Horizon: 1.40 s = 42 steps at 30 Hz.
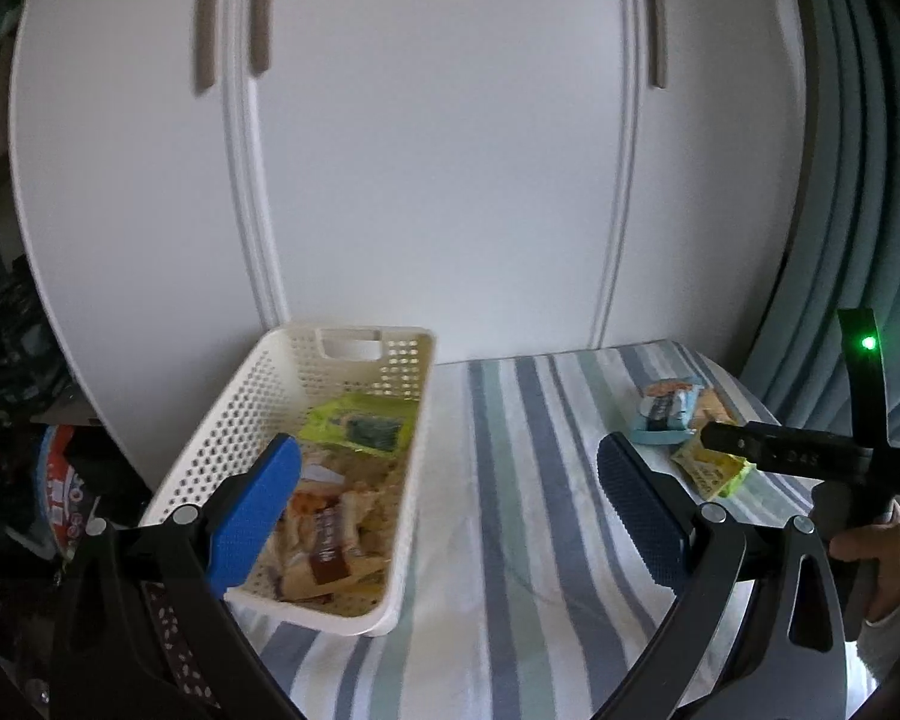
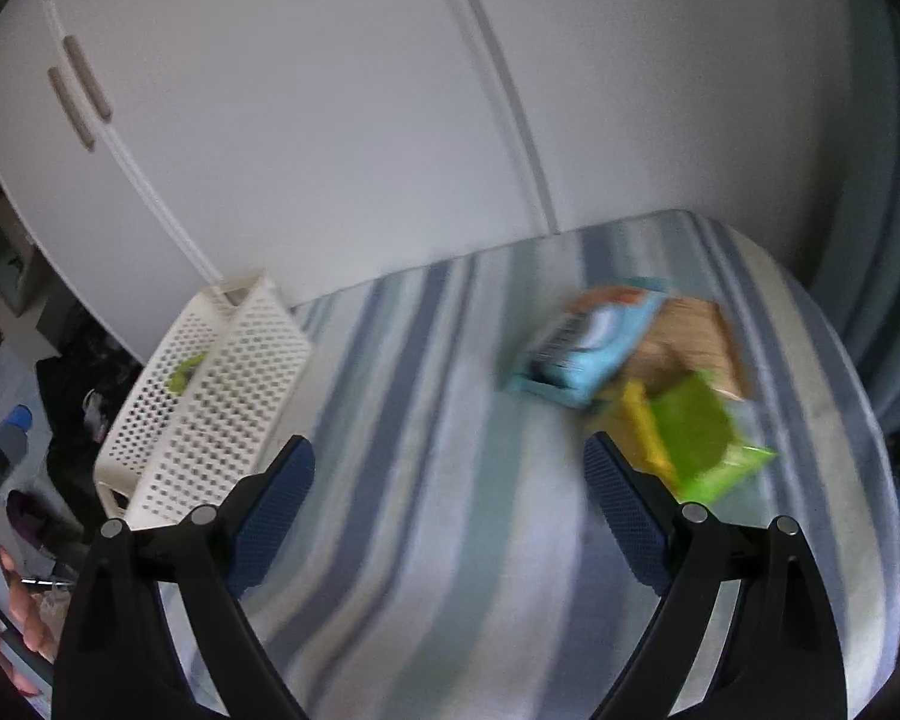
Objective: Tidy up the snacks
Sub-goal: 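Withdraw both tools from the basket back toward the remaining snacks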
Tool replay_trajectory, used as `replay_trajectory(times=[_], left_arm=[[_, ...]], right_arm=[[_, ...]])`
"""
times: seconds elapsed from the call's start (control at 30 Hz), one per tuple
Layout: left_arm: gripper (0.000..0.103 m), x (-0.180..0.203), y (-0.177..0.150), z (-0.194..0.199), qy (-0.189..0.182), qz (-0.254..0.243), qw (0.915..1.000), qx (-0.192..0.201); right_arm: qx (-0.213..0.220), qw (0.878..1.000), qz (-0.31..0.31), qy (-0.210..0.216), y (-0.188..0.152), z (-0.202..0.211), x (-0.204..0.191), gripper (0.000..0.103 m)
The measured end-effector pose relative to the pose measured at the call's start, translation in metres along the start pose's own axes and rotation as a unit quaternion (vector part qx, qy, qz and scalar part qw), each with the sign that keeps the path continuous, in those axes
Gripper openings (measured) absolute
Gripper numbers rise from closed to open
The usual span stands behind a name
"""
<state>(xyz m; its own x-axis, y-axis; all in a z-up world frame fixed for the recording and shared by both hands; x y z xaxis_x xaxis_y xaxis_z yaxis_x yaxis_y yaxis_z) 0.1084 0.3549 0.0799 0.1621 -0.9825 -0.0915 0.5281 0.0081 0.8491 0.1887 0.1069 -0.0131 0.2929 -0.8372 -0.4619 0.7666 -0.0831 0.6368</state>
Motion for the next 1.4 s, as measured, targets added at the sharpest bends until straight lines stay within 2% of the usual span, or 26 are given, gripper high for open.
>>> replay_trajectory(times=[0.27, 0.47, 0.57, 0.73, 0.93, 1.0, 1.03, 1.1, 1.17, 1.3, 1.4], left_arm=[[0.1, 0.027, -0.003, -0.009, -0.017, -0.019, 0.9996, -0.01], [0.1, 0.045, -0.005, -0.019, -0.026, -0.034, 0.9989, -0.022], [0.1, 0.05, -0.006, -0.022, -0.027, -0.04, 0.9986, -0.024], [0.1, 0.05, -0.009, -0.029, -0.027, -0.038, 0.9983, -0.034], [0.1, 0.046, -0.011, -0.036, -0.025, -0.035, 0.9982, -0.041], [0.1, 0.044, -0.012, -0.037, -0.024, -0.034, 0.9983, -0.041], [0.1, 0.043, -0.012, -0.038, -0.024, -0.033, 0.9983, -0.042], [0.1, 0.04, -0.013, -0.039, -0.022, -0.032, 0.9984, -0.042], [0.1, 0.036, -0.014, -0.04, -0.021, -0.028, 0.9985, -0.043], [0.1, 0.03, -0.016, -0.043, -0.019, -0.019, 0.9985, -0.047], [0.1, 0.028, -0.017, -0.045, -0.019, -0.015, 0.9985, -0.049]], right_arm=[[-0.008, 0.998, -0.023, -0.064, -0.006, 0.021, 0.079, 0.09], [-0.024, 0.996, -0.031, -0.081, -0.009, 0.014, 0.106, 0.091], [-0.026, 0.996, -0.027, -0.076, -0.01, 0.01, 0.104, 0.091], [-0.033, 0.996, 0.013, -0.077, -0.011, -0.001, 0.082, 0.091], [-0.056, 0.996, 0.057, -0.051, -0.012, -0.027, 0.055, 0.09], [-0.069, 0.994, 0.069, -0.052, -0.014, -0.037, 0.053, 0.087], [-0.076, 0.993, 0.071, -0.057, -0.015, -0.043, 0.054, 0.08], [-0.095, 0.992, 0.067, -0.057, -0.018, -0.054, 0.058, 0.076], [-0.104, 0.991, 0.065, -0.057, -0.021, -0.062, 0.059, 0.067], [-0.119, 0.991, 0.056, -0.015, -0.028, -0.066, 0.045, 0.066], [-0.128, 0.988, 0.083, 0.014, -0.036, -0.067, 0.022, 0.066]])
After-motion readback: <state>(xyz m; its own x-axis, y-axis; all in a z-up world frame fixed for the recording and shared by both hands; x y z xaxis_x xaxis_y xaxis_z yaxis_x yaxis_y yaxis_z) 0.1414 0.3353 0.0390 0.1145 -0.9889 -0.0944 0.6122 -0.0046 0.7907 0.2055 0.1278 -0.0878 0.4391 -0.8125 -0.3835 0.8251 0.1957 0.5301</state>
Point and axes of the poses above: each gripper's, at about its wrist camera, not at the fingertips, and z roughly against the way its jaws point, x to its right, y to its top, the point moved 10 cm from there along -z, roughly the way its jaws point, and after that the axes turned 9 degrees about y, right-handed, at the moved point
